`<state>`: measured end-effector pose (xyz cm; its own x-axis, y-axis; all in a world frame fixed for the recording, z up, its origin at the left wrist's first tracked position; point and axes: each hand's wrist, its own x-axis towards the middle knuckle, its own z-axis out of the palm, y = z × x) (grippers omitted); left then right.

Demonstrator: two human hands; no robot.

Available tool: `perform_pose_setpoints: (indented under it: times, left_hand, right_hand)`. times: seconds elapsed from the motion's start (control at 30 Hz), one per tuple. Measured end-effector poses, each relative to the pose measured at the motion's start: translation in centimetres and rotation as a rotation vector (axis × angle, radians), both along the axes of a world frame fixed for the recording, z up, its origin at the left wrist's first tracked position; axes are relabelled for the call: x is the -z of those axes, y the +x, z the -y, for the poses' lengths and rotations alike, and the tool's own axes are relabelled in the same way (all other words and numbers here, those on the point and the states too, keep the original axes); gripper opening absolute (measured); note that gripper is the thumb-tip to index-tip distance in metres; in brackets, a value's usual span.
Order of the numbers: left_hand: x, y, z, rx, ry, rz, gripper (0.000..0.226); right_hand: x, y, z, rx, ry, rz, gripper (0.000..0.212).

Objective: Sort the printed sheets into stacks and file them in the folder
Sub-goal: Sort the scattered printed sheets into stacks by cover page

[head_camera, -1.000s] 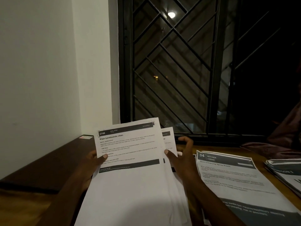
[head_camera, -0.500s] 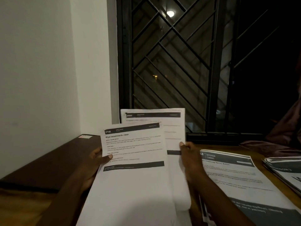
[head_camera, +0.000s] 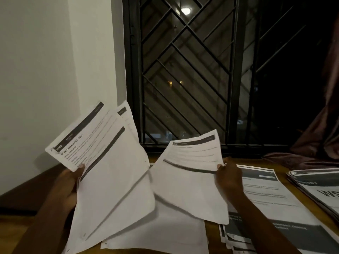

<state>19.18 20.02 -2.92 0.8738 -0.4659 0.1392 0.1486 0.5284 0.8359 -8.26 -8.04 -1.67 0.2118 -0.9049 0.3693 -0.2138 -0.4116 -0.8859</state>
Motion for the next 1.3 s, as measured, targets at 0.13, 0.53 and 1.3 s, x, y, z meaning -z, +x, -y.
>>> perform_pose_setpoints:
  times: [0.13, 0.53, 1.3]
  left_hand:
    - [2.0, 3.8, -1.1, 0.038, 0.023, 0.010, 0.076]
    - [-1.7, -5.6, 5.6, -0.065, 0.486, 0.356, 0.020]
    - [-1.3, -5.8, 8.2, 0.115, 0.864, 0.460, 0.030]
  right_hand:
    - [0.8, 1.3, -1.5, -0.150, -0.058, -0.132, 0.018]
    - [0.2, 2.2, -2.1, -0.215, 0.016, -0.661, 0.036]
    - [0.2, 2.1, -2.4, -0.448, 0.098, -0.494, 0.043]
